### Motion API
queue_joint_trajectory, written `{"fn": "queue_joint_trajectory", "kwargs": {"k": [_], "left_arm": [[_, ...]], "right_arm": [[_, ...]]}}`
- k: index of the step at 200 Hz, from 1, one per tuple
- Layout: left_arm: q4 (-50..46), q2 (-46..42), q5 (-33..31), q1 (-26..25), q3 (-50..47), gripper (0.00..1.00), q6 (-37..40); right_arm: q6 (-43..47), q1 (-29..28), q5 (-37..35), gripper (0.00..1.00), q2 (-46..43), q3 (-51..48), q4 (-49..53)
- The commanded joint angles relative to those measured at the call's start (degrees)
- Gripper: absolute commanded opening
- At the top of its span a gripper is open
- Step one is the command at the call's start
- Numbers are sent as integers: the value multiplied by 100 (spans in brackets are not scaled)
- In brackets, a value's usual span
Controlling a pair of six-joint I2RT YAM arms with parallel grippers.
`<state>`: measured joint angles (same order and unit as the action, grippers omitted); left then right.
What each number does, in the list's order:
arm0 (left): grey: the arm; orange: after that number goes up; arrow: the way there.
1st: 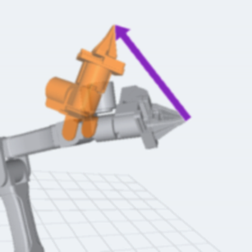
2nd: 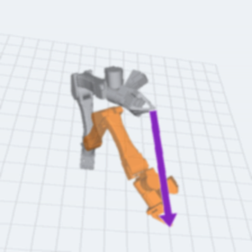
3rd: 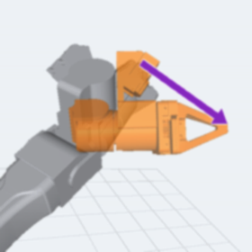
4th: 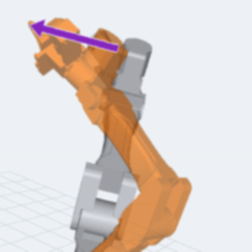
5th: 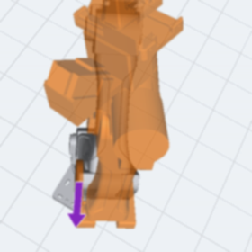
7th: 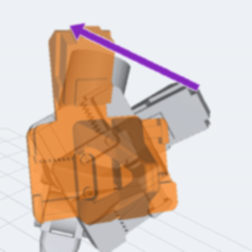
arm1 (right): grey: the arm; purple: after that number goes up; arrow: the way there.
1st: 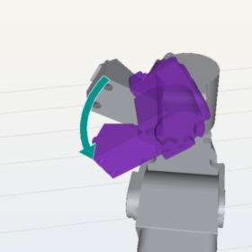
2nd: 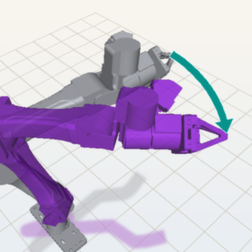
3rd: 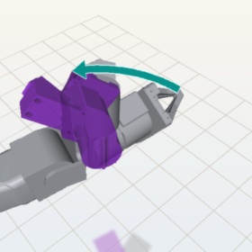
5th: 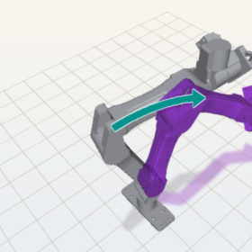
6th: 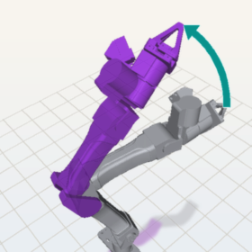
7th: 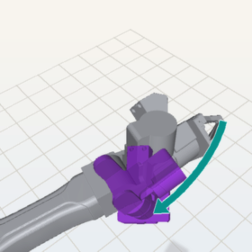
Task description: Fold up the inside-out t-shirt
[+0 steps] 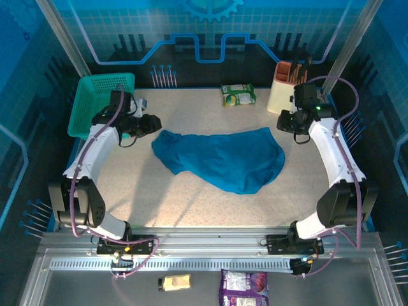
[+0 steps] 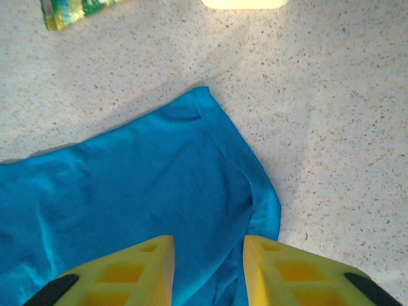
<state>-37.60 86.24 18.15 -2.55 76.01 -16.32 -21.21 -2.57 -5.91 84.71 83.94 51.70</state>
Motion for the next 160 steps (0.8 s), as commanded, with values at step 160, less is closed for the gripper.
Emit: {"fn": "queue_joint_trajectory", "kwargs": {"k": [160], "left_arm": [[2623, 44, -239, -1190, -3427, 35, -2199]], "right_arm": [[324, -1837, 510, 37, 1893, -543, -624]]}}
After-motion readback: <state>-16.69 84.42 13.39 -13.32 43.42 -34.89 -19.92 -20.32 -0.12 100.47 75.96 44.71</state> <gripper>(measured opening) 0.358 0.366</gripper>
